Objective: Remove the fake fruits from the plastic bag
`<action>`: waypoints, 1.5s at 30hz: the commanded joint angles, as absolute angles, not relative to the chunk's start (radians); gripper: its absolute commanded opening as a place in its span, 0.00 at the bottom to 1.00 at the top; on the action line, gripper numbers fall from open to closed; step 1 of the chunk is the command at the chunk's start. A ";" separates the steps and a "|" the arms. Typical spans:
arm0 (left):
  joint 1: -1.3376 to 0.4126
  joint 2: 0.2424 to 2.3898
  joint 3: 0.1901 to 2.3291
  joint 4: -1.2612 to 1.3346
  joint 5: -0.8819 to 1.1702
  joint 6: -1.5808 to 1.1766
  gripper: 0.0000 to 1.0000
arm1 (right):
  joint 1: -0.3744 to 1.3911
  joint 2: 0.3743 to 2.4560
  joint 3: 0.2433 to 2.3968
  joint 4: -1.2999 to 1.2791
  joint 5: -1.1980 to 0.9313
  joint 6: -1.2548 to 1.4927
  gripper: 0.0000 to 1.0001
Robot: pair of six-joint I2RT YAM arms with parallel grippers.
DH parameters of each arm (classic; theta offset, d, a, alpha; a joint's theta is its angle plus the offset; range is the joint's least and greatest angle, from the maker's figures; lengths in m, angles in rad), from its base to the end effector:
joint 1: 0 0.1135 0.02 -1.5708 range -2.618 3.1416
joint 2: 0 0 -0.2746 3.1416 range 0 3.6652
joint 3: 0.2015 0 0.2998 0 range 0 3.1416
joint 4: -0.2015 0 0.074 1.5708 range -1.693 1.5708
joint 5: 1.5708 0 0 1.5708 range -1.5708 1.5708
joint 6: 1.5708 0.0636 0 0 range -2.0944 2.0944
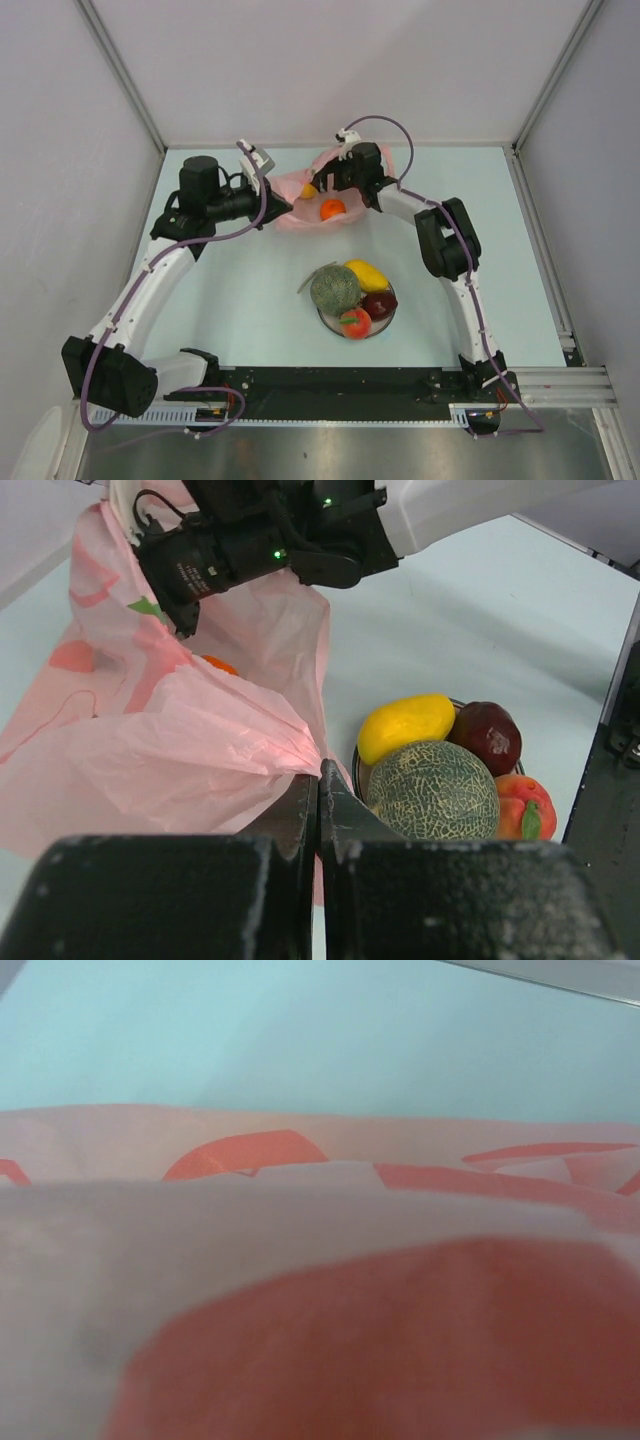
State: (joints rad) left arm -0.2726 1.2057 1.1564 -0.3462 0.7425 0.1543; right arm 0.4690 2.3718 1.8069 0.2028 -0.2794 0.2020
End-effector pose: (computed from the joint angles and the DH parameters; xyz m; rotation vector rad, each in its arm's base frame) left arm 0.3061 -0.1302 0.3689 0.8735 1.7316 -0.8035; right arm 0.5485 0.2976 0.1502 -0.4532 1.9330 0.7117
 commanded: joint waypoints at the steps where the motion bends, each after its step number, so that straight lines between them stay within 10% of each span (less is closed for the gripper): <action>1: -0.268 1.210 1.181 -0.357 0.807 0.147 0.00 | 0.509 2.420 1.864 0.253 -0.302 0.316 1.00; 16: -0.272 1.224 1.186 -0.483 0.833 0.167 0.00 | 0.618 2.697 2.251 0.299 -0.186 0.581 1.00; 21: -0.272 1.216 1.187 -0.538 0.796 0.190 0.00 | 0.637 2.772 2.359 0.269 -0.123 0.494 0.60; 28: -0.267 1.200 1.143 -0.433 0.718 0.163 0.00 | 0.562 2.527 2.056 0.308 -0.371 0.424 0.16; 45: -0.253 1.121 0.988 -0.112 0.575 0.038 0.00 | 0.525 1.743 1.415 -0.145 -0.724 -0.056 0.12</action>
